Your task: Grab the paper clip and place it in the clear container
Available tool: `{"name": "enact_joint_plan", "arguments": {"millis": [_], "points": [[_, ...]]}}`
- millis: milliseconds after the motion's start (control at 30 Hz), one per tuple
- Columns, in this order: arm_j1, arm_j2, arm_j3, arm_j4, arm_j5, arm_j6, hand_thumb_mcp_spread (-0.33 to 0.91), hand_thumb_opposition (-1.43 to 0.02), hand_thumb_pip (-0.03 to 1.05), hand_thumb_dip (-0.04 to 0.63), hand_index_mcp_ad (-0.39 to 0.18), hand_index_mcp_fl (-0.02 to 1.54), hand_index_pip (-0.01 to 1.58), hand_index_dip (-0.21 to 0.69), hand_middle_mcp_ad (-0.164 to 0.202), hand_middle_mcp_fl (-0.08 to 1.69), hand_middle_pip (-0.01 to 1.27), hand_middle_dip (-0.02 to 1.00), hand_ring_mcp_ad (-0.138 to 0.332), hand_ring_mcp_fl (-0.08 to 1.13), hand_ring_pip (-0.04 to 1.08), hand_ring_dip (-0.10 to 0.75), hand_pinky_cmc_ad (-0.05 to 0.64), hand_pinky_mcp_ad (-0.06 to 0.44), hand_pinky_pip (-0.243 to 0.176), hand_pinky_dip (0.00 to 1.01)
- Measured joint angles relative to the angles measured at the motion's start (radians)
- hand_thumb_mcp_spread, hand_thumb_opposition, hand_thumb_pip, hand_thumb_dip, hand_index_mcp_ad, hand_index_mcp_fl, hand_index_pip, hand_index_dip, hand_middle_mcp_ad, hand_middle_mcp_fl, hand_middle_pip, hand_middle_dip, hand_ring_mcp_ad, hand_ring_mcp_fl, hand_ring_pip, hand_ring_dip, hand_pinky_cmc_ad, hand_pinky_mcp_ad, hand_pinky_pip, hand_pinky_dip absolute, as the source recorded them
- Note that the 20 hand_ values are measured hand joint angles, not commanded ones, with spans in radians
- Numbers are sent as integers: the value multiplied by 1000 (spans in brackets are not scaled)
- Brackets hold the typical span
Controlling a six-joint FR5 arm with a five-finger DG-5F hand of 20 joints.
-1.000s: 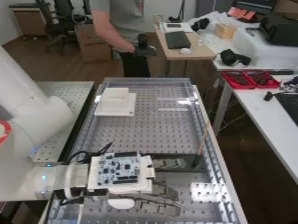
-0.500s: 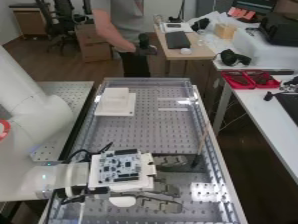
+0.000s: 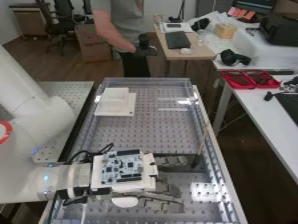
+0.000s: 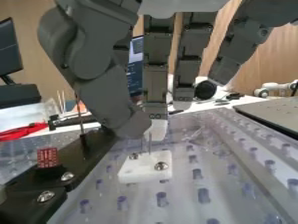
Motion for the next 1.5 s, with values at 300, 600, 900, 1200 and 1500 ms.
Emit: {"name": "enact_joint_plan", "arguments": {"millis": [300, 600, 900, 1200, 1500], "points": [[0, -1, -6, 17, -1, 4, 658, -962, 747, 302, -187, 180, 340, -187, -31, 668, 929, 716, 26, 375, 262, 506, 482, 229, 65, 195], [-2, -1, -21, 71, 3, 38, 658, -1021, 742, 283, -188, 223, 358, -187, -28, 710, 962, 717, 28, 442, 265, 506, 499, 229, 65, 195], [-2, 41, -54, 134, 21, 81, 654, -1037, 726, 284, -188, 311, 358, -187, -21, 771, 923, 714, 33, 545, 265, 506, 515, 234, 99, 195], [40, 159, -152, 184, 74, 92, 658, -1052, 724, 284, -188, 328, 374, -187, 7, 785, 902, 714, 31, 557, 258, 504, 527, 250, 94, 190], [174, 321, -295, 216, 160, 84, 656, -1058, 724, 284, -188, 328, 374, -187, 9, 791, 899, 717, 31, 574, 260, 506, 527, 250, 106, 190]]}}
